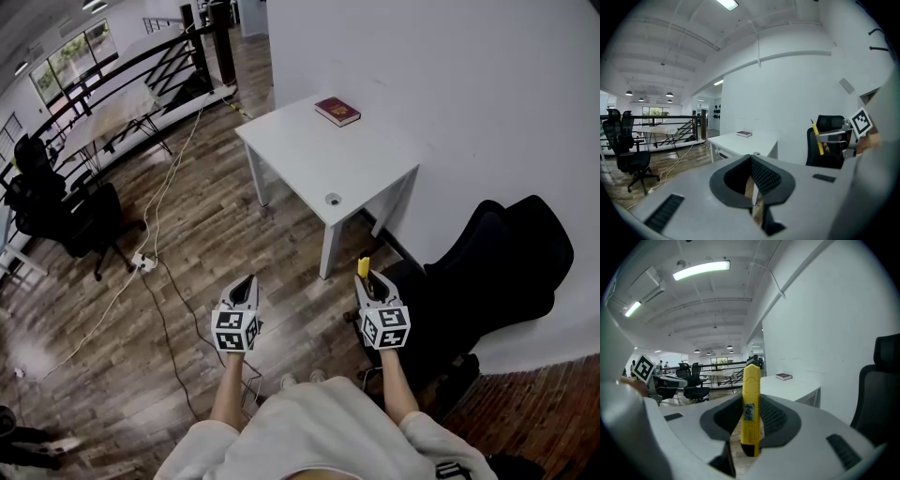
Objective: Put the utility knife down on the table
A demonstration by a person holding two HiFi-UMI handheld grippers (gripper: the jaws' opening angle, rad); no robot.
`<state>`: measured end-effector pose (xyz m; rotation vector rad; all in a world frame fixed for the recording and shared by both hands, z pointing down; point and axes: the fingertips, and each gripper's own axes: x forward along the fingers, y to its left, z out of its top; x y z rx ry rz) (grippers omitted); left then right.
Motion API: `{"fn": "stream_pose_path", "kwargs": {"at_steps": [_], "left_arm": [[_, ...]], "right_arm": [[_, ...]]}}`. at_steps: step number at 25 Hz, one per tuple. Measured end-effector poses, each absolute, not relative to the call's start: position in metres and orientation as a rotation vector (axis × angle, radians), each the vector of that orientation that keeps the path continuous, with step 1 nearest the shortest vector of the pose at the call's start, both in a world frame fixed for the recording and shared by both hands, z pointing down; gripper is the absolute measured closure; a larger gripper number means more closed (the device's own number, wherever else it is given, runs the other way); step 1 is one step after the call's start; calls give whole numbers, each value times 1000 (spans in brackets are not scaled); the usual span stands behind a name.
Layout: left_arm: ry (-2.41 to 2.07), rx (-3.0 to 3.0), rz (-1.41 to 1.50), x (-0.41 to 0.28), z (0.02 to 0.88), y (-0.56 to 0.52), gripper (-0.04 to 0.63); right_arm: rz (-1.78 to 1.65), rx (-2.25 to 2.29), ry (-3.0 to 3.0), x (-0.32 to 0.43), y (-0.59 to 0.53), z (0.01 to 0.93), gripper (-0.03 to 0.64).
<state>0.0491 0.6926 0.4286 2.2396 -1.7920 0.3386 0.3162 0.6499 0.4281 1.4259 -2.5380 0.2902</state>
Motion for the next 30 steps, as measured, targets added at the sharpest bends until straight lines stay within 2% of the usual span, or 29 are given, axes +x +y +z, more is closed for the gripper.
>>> {"fn": "stream_pose_path", "kwargs": {"at_steps": [18,30], "left_arm": [[-1785,2234,366,74,450,638,589],[-1763,2228,348,23,470,536,589]], "right_arm": [[310,1397,-2548,332,595,452,506],[299,1398,-2520,283,495,463,506]]}}
